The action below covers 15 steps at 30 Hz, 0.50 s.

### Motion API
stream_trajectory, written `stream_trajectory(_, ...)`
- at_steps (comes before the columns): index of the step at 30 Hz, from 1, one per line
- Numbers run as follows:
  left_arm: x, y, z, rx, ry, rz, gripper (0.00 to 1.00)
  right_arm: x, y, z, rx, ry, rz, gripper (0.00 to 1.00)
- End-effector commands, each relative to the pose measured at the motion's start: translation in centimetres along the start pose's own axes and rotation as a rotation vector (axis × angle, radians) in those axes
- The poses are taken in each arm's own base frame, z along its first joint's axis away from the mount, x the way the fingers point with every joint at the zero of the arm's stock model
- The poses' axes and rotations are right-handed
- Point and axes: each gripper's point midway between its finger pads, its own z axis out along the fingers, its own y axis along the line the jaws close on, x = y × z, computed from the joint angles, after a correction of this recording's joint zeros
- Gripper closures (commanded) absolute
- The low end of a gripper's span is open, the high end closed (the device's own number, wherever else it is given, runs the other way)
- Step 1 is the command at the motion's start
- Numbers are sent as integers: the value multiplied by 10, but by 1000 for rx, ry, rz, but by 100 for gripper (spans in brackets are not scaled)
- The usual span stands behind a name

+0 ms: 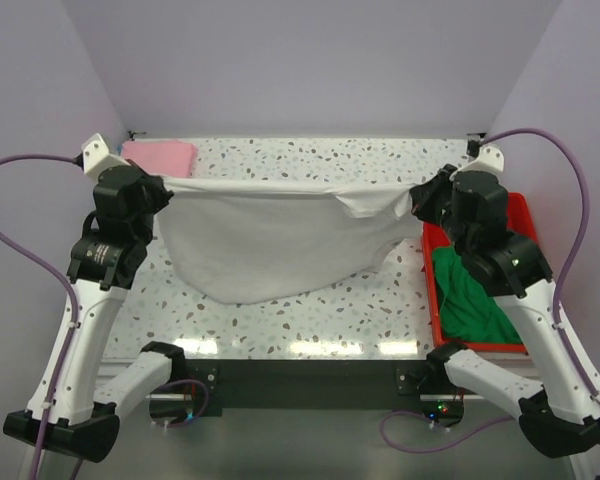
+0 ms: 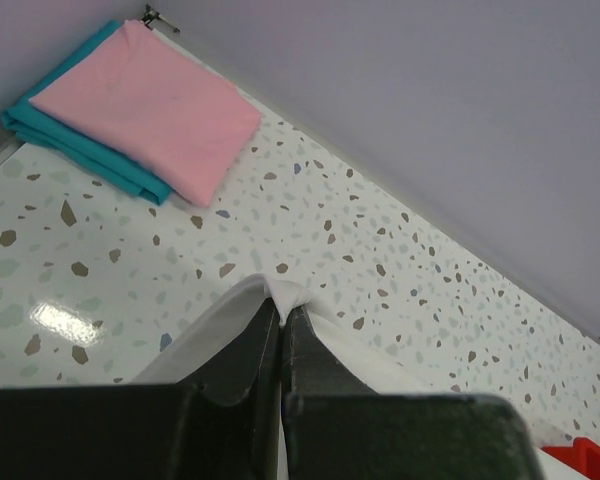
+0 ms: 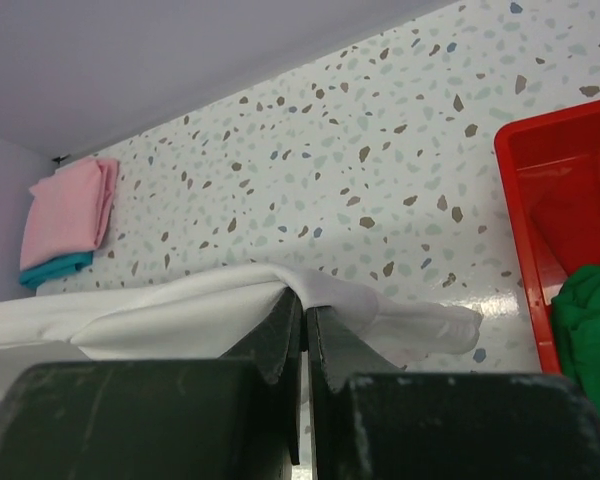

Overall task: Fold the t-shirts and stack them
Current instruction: Flatten the tshirt out

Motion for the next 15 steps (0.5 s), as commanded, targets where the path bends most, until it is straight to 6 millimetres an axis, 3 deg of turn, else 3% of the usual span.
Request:
stream_trajectory(1, -30, -15, -7, 52, -71, 5, 100, -35, 4, -10, 4, -101, -11, 100)
stream_trajectory(3, -32, -23, 2, 64, -75, -1, 100, -38, 12, 7, 14, -95, -40, 100)
stream_trajectory(4, -26, -32, 19, 66, -60, 4, 100, -40, 15, 17, 16, -95, -52, 100)
stream_trajectory(6, -28, -49, 36, 103, -64, 0, 100, -60, 29, 38, -21, -141, -58, 100)
stream_trajectory(7, -32, -65, 55, 130, -93, -4, 100, -62, 40, 67, -45, -142, -54, 100)
stream_trajectory(8, -35, -74, 66, 150, -112, -3, 100, -71, 54, 75, -112, -148, -50, 100)
stream_trajectory(9, -40, -84, 75, 174, -133, -5, 100, -80, 53, 91, -117, -165, -40, 100)
stream_trajectory(10, -55, -106, 92, 234, -176, -14, 100, -87, 60, 117, -137, -181, -35, 100)
stream_trajectory(11, -65, -118, 100, 262, -195, -18, 100, -109, 72, 121, -172, -223, -24, 100)
stream_trajectory(12, -58, -127, 125, 266, -174, -6, 100, -122, 78, 127, -201, -241, -26, 100)
stream_trajectory(13, -70, -134, 132, 282, -189, -9, 100, -132, 85, 132, -216, -261, -28, 100)
stream_trajectory(14, -104, -159, 124, 350, -242, -30, 100, -152, 95, 141, -231, -289, -35, 100)
stream_trajectory(15, -115, -168, 126, 370, -256, -34, 100, -163, 102, 140, -243, -309, -41, 100)
